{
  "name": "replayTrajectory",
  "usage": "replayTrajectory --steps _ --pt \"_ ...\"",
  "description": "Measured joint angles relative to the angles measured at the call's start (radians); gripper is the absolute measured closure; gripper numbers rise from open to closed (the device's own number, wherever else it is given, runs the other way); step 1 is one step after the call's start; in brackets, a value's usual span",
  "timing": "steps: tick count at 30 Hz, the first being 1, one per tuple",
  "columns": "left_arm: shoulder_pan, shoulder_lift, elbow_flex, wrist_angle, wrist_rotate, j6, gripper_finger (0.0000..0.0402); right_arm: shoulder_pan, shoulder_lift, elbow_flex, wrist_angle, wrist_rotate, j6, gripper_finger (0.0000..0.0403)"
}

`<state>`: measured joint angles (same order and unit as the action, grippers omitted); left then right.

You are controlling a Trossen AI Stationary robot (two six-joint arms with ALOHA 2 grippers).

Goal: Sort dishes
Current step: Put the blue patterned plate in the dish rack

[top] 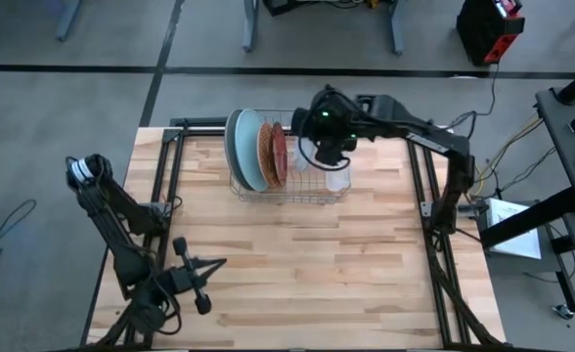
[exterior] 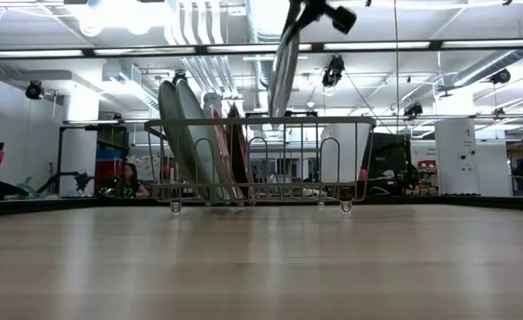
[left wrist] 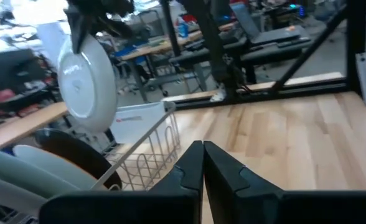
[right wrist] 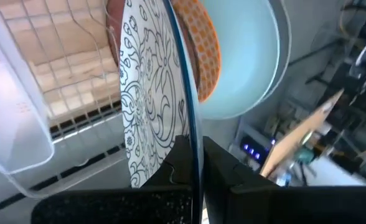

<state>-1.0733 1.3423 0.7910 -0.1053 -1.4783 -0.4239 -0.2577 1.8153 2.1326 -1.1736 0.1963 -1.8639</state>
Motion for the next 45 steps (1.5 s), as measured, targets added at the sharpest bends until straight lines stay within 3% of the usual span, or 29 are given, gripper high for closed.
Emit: replayTrajectory --steps 5,14,26,35,45 --pt "0.000 0.073 0.000 0.054 -0.084 -0.005 0.0401 -0.025 0.063 -0.002 0.001 0.013 -0.056 0.0403" --pt "0.003 0.173 0.051 0.076 -0.094 -0.004 0.0401 -0.061 0.143 -0.003 0.013 0.006 -0.089 0.0403" --pt "0.003 0.294 0.235 0.072 -0.094 0.207 0.0401 -0.064 0.147 -0.003 0.078 -0.013 -0.127 0.0403" --pt "0.003 0.312 0.317 0.039 -0.094 0.259 0.0401 -0.063 0.185 -0.007 0.063 -0.050 -0.126 0.0403" --pt "0.003 0.312 0.308 0.035 -0.094 0.255 0.0401 -0.063 0.216 -0.033 0.085 -0.097 -0.119 0.0403"
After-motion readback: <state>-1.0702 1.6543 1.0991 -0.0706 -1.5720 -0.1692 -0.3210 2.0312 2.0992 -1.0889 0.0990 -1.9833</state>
